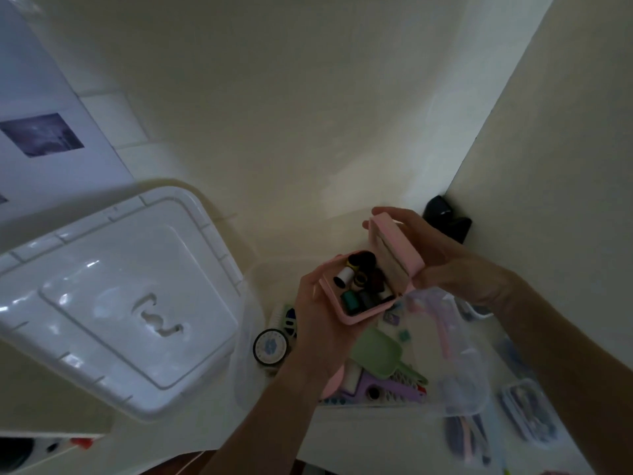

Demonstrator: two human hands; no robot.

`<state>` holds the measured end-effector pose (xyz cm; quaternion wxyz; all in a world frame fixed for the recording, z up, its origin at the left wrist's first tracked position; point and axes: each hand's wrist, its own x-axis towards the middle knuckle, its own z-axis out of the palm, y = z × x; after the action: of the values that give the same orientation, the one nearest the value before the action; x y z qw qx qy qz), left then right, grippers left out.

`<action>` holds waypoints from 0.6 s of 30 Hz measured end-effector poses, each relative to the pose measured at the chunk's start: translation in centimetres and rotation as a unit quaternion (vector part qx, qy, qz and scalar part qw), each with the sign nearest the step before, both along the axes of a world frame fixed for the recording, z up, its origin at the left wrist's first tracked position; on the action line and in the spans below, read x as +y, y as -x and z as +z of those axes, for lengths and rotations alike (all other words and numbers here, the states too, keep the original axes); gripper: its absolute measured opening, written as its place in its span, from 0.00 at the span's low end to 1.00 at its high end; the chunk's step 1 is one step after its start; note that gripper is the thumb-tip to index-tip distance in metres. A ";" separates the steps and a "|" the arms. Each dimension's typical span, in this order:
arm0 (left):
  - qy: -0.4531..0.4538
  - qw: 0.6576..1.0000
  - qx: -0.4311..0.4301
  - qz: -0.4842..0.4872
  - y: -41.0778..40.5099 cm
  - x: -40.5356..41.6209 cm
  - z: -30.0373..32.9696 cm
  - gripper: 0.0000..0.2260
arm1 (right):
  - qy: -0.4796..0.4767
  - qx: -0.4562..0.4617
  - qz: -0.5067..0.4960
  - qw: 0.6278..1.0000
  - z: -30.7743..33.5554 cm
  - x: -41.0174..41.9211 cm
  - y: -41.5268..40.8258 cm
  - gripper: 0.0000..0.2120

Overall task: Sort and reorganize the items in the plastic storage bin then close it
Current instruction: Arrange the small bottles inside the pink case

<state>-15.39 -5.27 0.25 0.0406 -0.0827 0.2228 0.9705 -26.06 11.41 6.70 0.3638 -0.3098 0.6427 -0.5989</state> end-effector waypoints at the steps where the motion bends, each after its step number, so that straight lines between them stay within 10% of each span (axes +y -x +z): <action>1: 0.019 1.000 -0.006 0.002 0.1 0.1 0.0 0.22 | 0.013 -0.011 -0.004 1.000 -0.3 0.1 0.0 0.47; 11: 0.242 0.970 -0.037 0.009 -0.6 0.9 -1.9 0.19 | 0.055 -0.054 -0.005 0.997 -2.1 1.1 0.6 0.48; 18: 0.325 0.939 -0.103 0.035 -0.2 0.2 -5.4 0.07 | 0.018 -0.030 -0.158 0.987 -5.0 1.0 0.7 0.15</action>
<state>-15.22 -5.05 -5.19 0.0004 -0.1982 0.5177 0.8323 -26.80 12.41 1.72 0.2778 -0.1924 0.6614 -0.6696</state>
